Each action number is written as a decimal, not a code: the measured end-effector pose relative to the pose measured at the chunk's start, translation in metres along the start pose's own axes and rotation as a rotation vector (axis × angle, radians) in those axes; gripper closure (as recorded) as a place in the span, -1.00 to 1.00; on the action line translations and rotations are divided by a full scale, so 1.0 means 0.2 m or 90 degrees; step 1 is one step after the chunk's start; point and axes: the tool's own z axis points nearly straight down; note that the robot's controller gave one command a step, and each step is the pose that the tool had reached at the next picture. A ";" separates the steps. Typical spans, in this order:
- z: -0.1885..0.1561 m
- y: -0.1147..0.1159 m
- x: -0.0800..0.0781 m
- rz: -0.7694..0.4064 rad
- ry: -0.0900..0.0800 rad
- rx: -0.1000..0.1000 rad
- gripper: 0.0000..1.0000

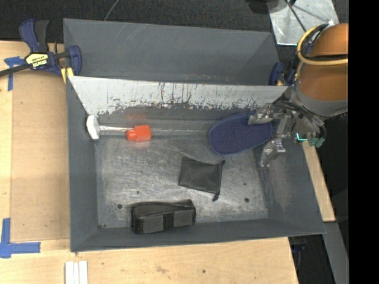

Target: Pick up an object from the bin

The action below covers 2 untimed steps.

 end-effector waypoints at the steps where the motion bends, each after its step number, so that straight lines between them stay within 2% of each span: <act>1: 0.58 -0.03 -0.19 -0.073 -0.004 0.001 -1.00; 2: 0.57 -0.02 -0.21 -0.074 -0.018 0.003 1.00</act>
Offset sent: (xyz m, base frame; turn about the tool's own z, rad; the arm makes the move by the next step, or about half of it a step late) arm 0.0375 -0.0043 -0.1324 -0.1148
